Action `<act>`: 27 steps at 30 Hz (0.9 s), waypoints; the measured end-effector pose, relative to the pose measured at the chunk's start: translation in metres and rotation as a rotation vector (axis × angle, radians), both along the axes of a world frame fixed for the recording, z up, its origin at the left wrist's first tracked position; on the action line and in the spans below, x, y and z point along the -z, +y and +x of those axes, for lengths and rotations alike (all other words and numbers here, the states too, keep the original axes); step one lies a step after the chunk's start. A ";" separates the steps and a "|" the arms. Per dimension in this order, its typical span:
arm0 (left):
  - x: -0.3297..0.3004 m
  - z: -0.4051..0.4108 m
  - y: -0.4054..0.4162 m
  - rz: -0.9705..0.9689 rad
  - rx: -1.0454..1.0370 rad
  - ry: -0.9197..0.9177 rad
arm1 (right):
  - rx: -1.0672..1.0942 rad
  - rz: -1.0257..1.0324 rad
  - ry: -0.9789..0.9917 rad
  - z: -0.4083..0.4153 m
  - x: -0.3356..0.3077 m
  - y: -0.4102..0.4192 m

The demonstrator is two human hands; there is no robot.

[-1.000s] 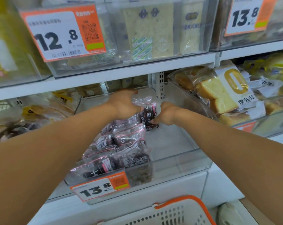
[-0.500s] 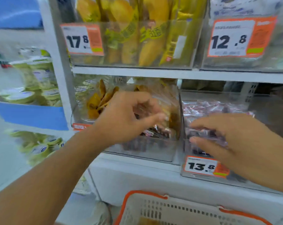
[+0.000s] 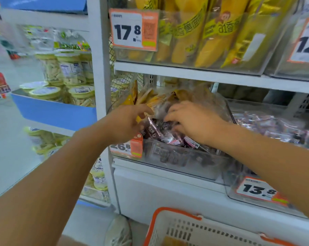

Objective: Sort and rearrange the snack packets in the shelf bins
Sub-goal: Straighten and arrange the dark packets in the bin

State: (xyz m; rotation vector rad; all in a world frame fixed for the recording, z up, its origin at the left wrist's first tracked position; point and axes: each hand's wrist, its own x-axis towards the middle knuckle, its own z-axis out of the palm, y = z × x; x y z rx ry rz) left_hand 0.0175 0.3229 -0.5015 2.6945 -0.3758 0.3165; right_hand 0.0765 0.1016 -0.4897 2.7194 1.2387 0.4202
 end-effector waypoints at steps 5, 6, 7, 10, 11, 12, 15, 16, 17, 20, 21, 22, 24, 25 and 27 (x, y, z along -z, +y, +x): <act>0.004 0.014 0.007 -0.199 -0.013 -0.079 | 0.035 0.136 0.010 -0.009 -0.010 0.002; 0.003 0.013 0.004 -0.255 0.017 -0.099 | 0.045 0.169 -0.001 -0.014 -0.015 -0.003; 0.000 0.011 0.001 -0.335 0.056 -0.122 | 0.049 0.216 -0.018 -0.020 -0.022 -0.011; -0.017 -0.003 -0.015 -0.632 0.187 -0.098 | 0.063 0.452 -0.043 -0.042 -0.039 -0.047; -0.025 -0.010 -0.025 -0.690 0.228 -0.058 | 0.078 0.563 -0.033 -0.050 -0.042 -0.061; -0.030 -0.016 -0.037 -0.735 0.265 -0.018 | 0.092 0.682 0.022 -0.060 -0.044 -0.075; -0.040 -0.036 -0.095 -0.846 0.367 0.034 | 0.133 1.000 0.403 -0.087 -0.046 -0.109; -0.042 -0.041 -0.118 -0.858 0.410 0.026 | 0.159 1.075 0.509 -0.095 -0.046 -0.120; -0.041 -0.044 -0.140 -0.850 0.453 0.011 | 0.187 1.139 0.593 -0.103 -0.046 -0.132; -0.033 -0.045 -0.193 -0.823 0.502 -0.039 | 0.259 1.308 0.762 -0.123 -0.038 -0.165; -0.029 -0.044 -0.207 -0.818 0.479 -0.069 | 0.281 1.380 0.821 -0.126 -0.034 -0.177; -0.027 -0.042 -0.222 -0.825 0.438 -0.107 | 0.297 1.465 0.896 -0.127 -0.029 -0.189; -0.023 -0.036 -0.249 -0.876 0.352 -0.174 | 0.299 1.626 1.063 -0.128 -0.025 -0.212; -0.024 -0.033 -0.263 -0.896 0.316 -0.205 | 0.269 1.652 1.120 -0.129 -0.025 -0.223; -0.025 -0.027 -0.291 -0.926 0.261 -0.256 | 0.199 1.542 1.114 -0.131 -0.025 -0.244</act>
